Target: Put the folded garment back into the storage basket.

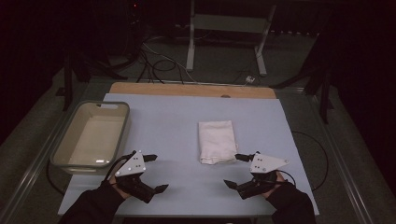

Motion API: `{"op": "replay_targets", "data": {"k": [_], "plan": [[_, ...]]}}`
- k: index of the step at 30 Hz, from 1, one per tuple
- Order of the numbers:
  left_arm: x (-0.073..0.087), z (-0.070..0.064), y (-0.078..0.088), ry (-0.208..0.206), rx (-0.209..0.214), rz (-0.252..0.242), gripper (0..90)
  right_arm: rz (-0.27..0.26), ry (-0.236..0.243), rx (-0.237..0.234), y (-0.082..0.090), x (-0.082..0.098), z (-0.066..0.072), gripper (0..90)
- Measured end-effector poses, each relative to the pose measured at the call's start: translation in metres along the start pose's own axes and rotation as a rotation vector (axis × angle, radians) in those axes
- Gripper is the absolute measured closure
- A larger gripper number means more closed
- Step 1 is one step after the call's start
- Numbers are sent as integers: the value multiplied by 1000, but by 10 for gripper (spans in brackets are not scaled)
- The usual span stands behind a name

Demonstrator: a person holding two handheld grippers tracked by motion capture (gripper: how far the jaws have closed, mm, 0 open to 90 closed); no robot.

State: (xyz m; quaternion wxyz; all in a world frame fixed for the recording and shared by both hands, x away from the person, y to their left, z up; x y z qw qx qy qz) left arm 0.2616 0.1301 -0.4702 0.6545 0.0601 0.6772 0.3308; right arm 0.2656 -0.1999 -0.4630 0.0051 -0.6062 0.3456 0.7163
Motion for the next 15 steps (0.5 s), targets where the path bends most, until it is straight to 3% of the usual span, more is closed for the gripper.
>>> {"op": "replay_targets", "data": {"k": [9,15], "plan": [[-16,9,-11,1,-15,12,0,-32,-2,67,1,-11,-12,92],[-25,14,-20,7,-29,32,0,-47,-24,81,-3,-14,-19,92]]}}
Point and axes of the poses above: each handheld gripper's, and its own axes: y roughly backward along the jaws, x roughly out of its underside, z roughly to its left, the point moved 4 cm from there along -y, roughly forward along the jaws, and after that the axes turned 6 degrees about -y, right-handed, at the moved point
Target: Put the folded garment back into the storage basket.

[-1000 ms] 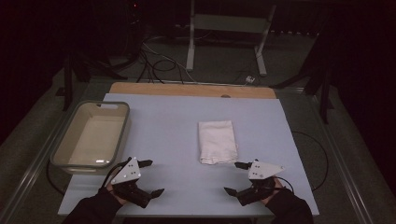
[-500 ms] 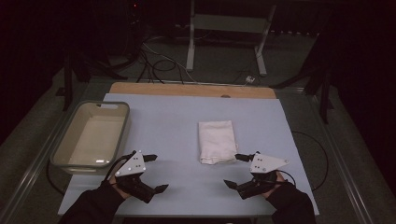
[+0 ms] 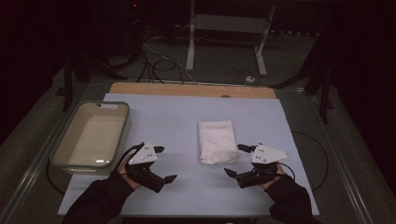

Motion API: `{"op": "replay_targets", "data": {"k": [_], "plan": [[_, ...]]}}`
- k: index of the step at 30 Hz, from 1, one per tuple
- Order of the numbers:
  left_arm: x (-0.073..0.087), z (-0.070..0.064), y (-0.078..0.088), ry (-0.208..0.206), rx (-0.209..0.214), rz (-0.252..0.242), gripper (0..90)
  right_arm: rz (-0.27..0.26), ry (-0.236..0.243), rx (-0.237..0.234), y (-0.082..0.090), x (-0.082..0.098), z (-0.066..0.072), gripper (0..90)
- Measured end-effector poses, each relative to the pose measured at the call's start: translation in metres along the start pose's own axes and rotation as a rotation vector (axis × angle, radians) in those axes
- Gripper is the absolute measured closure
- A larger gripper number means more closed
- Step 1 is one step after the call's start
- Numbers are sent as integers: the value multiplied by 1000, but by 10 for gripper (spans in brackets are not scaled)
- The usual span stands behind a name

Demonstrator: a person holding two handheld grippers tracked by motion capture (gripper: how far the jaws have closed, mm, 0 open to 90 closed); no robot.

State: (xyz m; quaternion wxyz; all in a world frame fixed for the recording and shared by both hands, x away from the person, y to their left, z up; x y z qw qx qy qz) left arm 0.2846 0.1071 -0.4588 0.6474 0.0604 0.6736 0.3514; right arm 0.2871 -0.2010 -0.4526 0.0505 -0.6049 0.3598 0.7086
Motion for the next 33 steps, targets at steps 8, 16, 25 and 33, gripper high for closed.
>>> {"op": "replay_targets", "data": {"k": [8,16,25,33], "plan": [[-11,5,-10,8,0,1,0,8,7,30,-4,-7,-9,92],[-21,7,-20,21,-8,12,0,10,5,63,-10,-15,-20,92],[-27,13,-40,44,-1,31,0,22,-27,70,-24,-17,-31,92],[-26,21,-57,63,8,24,0,37,-50,95,-34,-10,-45,92]]}}
Point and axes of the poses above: each handheld gripper's, and its own axes: y roughly backward along the jaws, x roughly out of its underside, z roughly to its left, the point moved 4 cm from there along -y, roughly forward along the jaws, and after that the axes turned 6 degrees about -y, right-handed, at the moved point
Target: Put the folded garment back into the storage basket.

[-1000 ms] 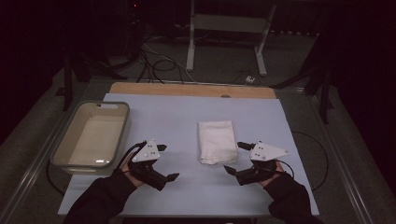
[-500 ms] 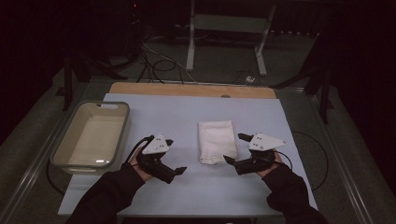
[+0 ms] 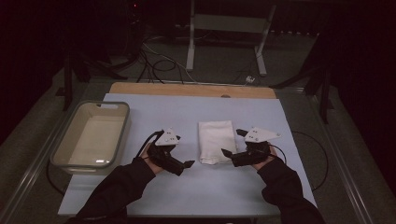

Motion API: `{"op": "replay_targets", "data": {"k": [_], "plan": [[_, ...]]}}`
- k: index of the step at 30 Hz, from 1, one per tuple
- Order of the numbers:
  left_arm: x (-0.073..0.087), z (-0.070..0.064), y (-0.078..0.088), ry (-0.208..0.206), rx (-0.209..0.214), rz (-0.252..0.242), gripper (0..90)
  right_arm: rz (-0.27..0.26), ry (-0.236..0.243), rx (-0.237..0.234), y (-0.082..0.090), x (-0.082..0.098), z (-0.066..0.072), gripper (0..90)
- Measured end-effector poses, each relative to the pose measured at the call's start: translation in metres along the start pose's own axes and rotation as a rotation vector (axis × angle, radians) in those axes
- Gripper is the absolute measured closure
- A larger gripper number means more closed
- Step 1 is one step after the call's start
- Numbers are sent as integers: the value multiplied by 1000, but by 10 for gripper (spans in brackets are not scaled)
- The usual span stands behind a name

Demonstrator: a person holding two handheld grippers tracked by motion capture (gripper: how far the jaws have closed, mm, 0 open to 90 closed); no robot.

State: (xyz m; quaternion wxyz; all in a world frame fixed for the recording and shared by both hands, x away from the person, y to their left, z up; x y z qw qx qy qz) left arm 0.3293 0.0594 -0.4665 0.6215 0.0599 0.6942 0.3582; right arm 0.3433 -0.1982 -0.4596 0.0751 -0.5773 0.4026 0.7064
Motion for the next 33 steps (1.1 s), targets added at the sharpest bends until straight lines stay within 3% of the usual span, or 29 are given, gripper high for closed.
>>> {"op": "replay_targets", "data": {"k": [9,20,27,33], "plan": [[4,6,-18,27,24,17,0,30,-38,16,-11,12,-12,92],[9,15,-36,62,22,30,0,70,-80,27,-24,30,-27,92],[10,14,-49,84,48,25,0,85,-124,27,-31,38,-35,92],[13,10,-63,68,71,44,0,109,-140,33,-37,44,-40,92]]}}
Point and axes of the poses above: each handheld gripper's, and its own axes: y roughly backward along the jaws, x roughly out of its underside, z roughly to its left, the point moved 4 cm from there along -y, roughly forward along the jaws, and after that the axes turned 6 degrees about -y, right-handed, at the moved point
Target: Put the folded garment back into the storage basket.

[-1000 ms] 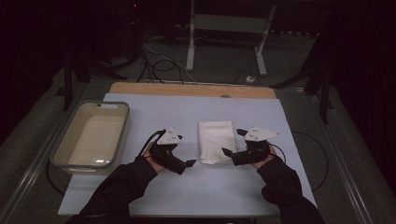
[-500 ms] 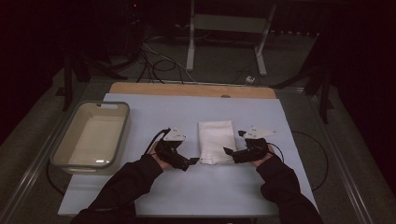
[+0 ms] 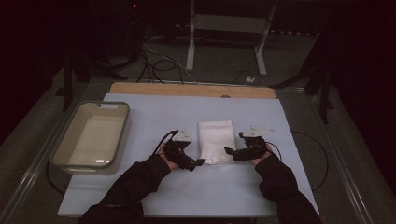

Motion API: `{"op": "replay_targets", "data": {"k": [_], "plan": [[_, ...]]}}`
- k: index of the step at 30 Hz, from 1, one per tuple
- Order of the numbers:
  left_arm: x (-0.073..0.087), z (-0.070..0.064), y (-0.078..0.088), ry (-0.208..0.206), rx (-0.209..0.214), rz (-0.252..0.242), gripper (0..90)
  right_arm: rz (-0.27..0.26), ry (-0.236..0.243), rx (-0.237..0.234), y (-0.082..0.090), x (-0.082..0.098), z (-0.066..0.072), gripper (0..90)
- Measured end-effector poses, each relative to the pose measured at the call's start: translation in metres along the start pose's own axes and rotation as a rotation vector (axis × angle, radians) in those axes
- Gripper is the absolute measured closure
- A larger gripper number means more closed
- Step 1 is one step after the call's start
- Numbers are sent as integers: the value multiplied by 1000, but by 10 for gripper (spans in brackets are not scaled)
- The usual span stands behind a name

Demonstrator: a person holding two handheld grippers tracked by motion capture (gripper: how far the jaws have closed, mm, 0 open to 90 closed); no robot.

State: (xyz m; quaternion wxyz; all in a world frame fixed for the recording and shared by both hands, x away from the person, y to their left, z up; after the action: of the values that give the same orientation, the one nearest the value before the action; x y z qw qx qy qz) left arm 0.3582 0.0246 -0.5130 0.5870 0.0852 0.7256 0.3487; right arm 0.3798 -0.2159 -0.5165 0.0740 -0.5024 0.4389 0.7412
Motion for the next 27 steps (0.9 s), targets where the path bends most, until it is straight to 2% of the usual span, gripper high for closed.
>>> {"op": "replay_targets", "data": {"k": [7,9,11,12,14,16,21,22,27], "plan": [[1,2,-11,-15,-9,20,0,20,-28,-1,-7,1,-3,92],[2,2,-14,13,-16,32,0,27,-31,2,-10,2,-5,92],[2,1,-16,24,1,51,0,48,-48,2,-13,3,-7,92],[3,0,-18,18,-7,86,0,54,-58,15,-14,4,-8,92],[5,-1,-21,-7,-23,120,16,65,-88,29,-17,5,-11,92],[5,-2,-23,-7,-21,135,18,68,-100,31,-18,5,-12,92],[5,-6,-26,-39,-19,166,63,80,-119,32,-23,6,-14,91],[5,-6,-26,-46,-18,178,104,85,-123,27,-26,6,-15,91],[9,-7,-30,-49,-13,204,159,93,-134,18,-30,7,-16,91]]}}
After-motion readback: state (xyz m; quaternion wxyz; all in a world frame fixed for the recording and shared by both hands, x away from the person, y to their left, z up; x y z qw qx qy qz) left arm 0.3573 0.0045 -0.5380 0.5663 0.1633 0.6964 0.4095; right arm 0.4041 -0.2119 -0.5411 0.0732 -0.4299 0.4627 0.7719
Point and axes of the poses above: each handheld gripper's, and its own axes: y roughly backward along the jaws, x roughly out of its underside, z roughly to its left, the point moved 4 cm from there along -y, roughly forward along the jaws, and after that the axes turned 6 degrees about -y, right-handed, at the moved point
